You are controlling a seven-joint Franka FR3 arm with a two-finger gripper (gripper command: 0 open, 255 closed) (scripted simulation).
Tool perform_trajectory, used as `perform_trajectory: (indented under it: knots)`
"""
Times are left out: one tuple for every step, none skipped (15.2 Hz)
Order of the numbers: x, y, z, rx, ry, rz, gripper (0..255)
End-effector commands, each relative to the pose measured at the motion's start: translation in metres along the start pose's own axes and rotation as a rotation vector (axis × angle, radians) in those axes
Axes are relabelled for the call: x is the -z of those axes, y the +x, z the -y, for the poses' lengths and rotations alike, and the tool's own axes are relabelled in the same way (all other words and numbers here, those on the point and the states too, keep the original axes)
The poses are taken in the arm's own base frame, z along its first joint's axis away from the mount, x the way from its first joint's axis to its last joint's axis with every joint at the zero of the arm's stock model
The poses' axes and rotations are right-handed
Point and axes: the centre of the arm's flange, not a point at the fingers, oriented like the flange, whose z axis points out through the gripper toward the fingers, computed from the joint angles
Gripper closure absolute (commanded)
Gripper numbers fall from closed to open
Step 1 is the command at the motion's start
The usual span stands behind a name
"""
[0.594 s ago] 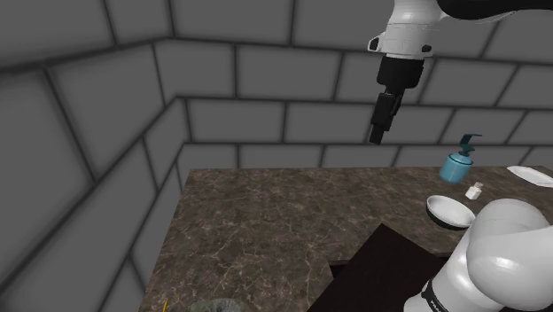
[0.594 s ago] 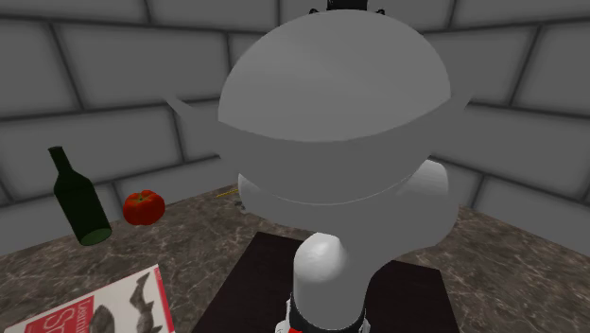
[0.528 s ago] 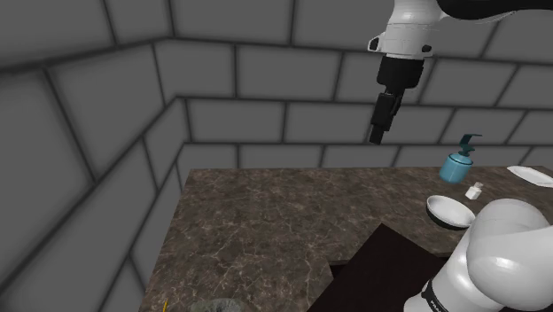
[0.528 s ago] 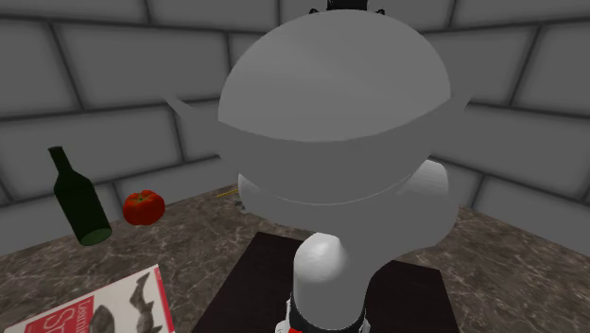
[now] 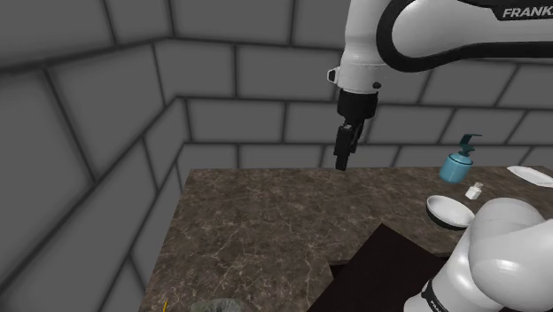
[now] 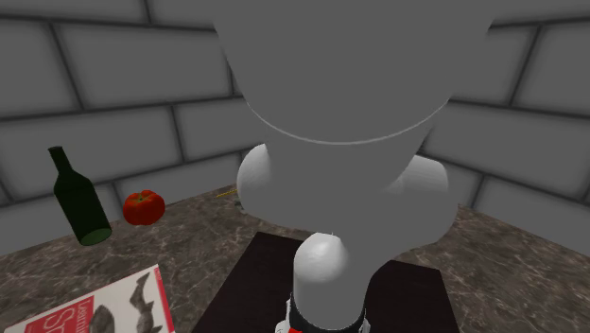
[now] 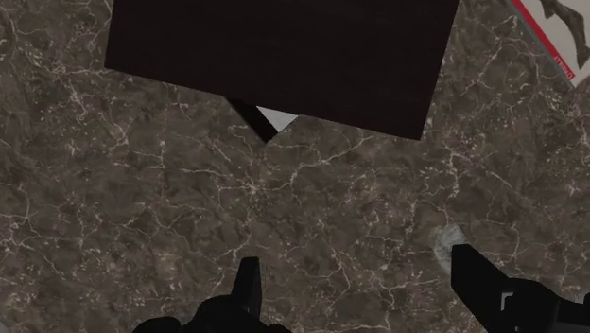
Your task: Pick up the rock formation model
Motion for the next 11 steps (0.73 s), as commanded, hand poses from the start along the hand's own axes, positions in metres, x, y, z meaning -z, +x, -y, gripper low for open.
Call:
perform_trajectory:
  knots:
    - [-0.019,0.019,0.010,0.027,-0.009,0.008,0]
    - [-0.028,0.028,0.016,0.041,-0.014,0.012,0]
    - [-0.037,0.036,0.023,0.054,-0.019,0.017,0]
    - [-0.046,0.044,0.030,0.067,-0.024,0.022,0]
    - [-0.056,0.052,0.037,0.081,-0.029,0.026,0]
    - [-0.065,0.060,0.044,0.094,-0.034,0.031,0]
    - [-0.074,0.067,0.050,0.107,-0.039,0.035,0]
    - [-0.084,0.075,0.057,0.121,-0.043,0.040,0]
    - [-0.093,0.082,0.064,0.134,-0.048,0.044,0]
    - [-0.103,0.089,0.072,0.147,-0.053,0.049,0]
    - [-0.113,0.096,0.079,0.161,-0.058,0.054,0]
